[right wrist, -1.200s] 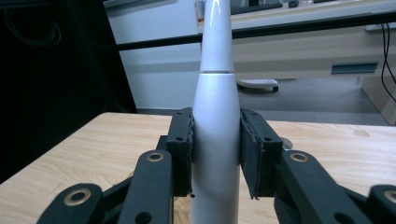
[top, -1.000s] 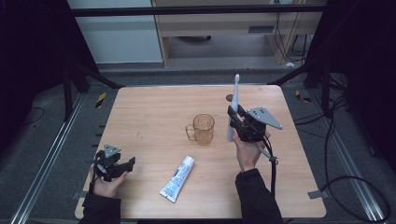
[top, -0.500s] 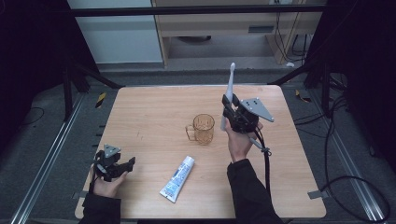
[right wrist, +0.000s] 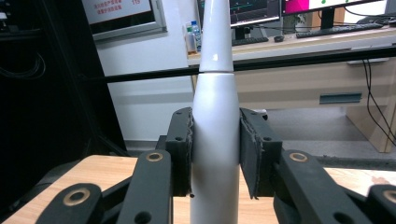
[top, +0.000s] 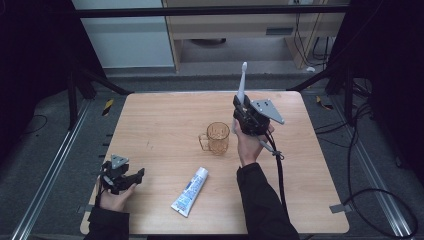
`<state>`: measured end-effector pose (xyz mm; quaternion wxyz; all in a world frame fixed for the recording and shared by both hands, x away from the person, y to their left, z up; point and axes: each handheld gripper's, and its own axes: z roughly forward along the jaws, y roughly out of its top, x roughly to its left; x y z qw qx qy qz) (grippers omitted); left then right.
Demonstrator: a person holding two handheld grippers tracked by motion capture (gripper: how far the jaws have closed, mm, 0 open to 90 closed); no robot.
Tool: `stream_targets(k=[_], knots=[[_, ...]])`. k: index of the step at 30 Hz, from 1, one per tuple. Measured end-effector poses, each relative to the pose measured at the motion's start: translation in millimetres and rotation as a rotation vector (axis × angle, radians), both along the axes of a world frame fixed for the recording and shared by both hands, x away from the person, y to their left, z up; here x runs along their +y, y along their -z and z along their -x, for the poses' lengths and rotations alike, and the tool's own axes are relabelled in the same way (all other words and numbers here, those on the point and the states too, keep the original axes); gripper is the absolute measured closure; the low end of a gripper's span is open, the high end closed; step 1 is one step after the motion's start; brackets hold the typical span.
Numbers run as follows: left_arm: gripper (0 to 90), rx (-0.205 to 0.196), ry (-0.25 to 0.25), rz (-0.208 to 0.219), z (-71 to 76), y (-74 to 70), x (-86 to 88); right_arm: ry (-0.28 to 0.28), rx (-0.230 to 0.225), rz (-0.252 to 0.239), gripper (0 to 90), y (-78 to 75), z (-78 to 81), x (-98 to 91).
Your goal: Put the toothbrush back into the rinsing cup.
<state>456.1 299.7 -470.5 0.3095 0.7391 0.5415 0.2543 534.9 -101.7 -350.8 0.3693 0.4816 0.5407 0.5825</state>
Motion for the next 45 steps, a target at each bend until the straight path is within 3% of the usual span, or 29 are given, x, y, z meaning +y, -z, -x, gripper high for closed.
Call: stream_targets(k=[32,45], knots=[[36.3,-0.001,0.003,0.0,-0.2,0.1,-0.2,0.003,-0.009,0.012,67.0,18.2,-21.4,31.9],[36.3,-0.001,0.002,-0.001,-0.3,0.3,-0.2,-0.001,0.016,0.031,67.0,35.7,-27.0,35.3]])
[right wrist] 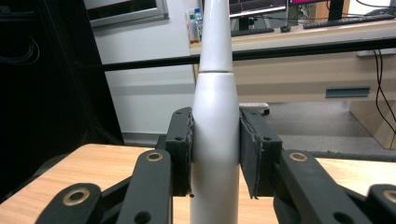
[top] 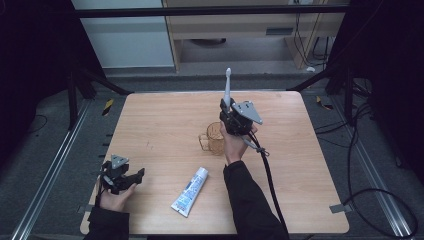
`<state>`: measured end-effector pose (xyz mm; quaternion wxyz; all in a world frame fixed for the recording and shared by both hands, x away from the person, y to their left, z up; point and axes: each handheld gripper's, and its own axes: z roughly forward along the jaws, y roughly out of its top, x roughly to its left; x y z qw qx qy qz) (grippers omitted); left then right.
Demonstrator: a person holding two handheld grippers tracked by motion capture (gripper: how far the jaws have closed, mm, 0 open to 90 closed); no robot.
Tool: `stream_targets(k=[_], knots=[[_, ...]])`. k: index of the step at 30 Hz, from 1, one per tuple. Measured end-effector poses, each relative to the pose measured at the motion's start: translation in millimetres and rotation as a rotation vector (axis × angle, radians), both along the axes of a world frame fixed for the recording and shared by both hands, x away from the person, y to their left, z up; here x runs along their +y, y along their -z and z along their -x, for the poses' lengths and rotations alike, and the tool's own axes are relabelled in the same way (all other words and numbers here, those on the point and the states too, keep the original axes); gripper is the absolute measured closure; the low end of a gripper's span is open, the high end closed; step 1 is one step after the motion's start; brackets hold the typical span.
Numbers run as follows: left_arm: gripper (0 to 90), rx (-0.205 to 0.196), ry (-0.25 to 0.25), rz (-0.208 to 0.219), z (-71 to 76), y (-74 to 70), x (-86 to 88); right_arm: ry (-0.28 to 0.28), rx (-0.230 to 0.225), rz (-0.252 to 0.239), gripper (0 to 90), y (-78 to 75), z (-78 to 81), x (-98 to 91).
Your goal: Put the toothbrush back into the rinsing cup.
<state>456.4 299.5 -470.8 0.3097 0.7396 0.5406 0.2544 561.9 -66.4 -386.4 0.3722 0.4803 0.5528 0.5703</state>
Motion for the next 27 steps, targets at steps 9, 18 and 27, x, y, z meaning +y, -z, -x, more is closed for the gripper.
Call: stream_targets(k=[9,18,27], knots=[[36.3,0.001,0.0,0.0,-0.1,0.1,-0.2,-0.013,0.033,0.007,67.0,14.0,-1.2,-0.1],[36.3,0.0,0.0,-0.001,0.0,0.0,-0.1,-0.024,0.061,0.013,66.9,28.4,0.1,2.8],[36.3,-0.002,0.0,-0.001,0.2,-0.3,-0.3,-0.03,0.075,0.018,66.9,36.2,1.6,2.7]])
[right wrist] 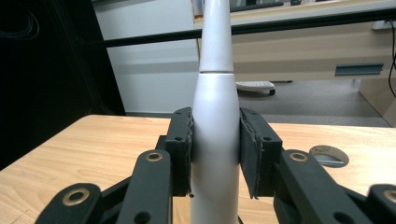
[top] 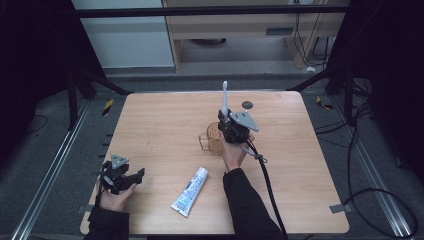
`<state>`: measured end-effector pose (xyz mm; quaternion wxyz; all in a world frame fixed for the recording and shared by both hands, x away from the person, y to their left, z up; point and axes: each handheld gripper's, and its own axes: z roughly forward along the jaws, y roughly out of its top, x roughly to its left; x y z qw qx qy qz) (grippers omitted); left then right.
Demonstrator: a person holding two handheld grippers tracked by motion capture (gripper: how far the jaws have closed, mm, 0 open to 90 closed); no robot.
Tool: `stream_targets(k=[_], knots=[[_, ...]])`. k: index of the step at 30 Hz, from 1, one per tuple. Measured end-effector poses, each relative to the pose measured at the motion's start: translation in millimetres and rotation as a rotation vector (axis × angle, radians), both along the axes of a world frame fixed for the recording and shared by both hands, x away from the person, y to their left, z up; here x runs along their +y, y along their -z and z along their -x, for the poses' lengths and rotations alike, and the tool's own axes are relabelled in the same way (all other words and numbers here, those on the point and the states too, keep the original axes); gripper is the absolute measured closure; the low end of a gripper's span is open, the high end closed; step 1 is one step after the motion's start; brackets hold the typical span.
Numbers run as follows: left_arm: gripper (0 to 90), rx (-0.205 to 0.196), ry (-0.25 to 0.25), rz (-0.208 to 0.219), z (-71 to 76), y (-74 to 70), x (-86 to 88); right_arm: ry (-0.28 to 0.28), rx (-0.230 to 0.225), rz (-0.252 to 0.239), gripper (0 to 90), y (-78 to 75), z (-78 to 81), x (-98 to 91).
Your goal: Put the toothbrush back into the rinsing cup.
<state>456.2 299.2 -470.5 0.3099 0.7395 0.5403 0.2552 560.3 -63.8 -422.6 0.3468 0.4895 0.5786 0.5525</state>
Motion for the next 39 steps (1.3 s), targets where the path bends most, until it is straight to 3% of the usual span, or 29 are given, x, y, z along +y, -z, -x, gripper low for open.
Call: stream_targets(k=[15,31,39], knots=[[36.2,-0.001,0.002,-0.002,0.4,-0.4,-0.4,-0.016,0.033,-0.001,66.8,13.3,6.2,-1.8],[36.1,0.0,0.006,-0.002,0.6,-0.3,-1.2,-0.037,0.071,0.058,66.7,21.3,9.2,-1.4],[36.0,0.001,0.006,-0.001,0.5,-0.3,-1.1,-0.038,0.102,0.063,66.5,22.7,8.1,-2.9]])
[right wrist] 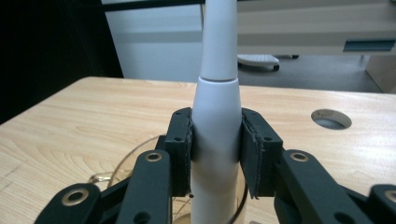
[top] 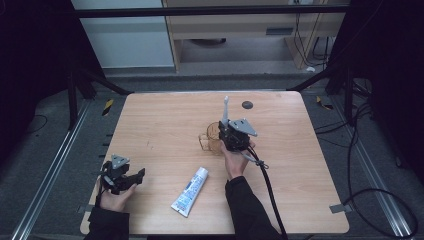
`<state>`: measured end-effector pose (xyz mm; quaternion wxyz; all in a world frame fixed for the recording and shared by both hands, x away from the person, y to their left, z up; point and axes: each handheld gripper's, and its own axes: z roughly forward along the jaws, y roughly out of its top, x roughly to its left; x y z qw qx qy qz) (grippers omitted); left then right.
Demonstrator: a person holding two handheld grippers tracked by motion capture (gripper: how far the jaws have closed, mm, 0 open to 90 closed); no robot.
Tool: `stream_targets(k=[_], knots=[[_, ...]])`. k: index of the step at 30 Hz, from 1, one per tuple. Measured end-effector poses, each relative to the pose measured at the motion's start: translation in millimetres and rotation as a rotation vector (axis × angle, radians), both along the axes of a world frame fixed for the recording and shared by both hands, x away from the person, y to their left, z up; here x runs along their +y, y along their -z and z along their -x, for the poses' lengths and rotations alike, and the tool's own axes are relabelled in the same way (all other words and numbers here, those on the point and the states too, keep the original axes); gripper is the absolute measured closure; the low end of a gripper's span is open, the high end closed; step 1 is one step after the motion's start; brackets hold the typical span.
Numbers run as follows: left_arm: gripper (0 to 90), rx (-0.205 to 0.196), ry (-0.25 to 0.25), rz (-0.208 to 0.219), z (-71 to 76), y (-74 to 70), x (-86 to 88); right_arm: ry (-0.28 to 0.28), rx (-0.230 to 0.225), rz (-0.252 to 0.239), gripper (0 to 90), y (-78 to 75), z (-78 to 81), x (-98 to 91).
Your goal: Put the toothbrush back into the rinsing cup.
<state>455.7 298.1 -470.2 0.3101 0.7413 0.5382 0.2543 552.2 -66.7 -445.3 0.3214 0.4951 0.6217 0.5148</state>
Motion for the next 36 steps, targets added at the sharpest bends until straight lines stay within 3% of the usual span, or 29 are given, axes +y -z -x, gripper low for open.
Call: stream_targets(k=[9,12,21,36], knots=[[35.9,0.001,0.001,0.001,-0.1,0.1,-0.2,-0.021,0.018,-0.001,65.9,-0.4,0.8,-2.4],[35.9,0.001,0.001,0.001,-0.1,0.1,-0.2,-0.027,-0.005,-0.019,65.3,-4.3,3.4,-3.6],[35.8,0.0,0.002,0.001,0.2,-0.3,-1.0,-0.03,-0.001,-0.021,65.5,-7.0,5.8,-5.4],[35.8,0.0,0.001,-0.001,0.3,-0.3,-0.9,-0.05,0.001,-0.003,53.5,-7.5,8.4,-5.7]])
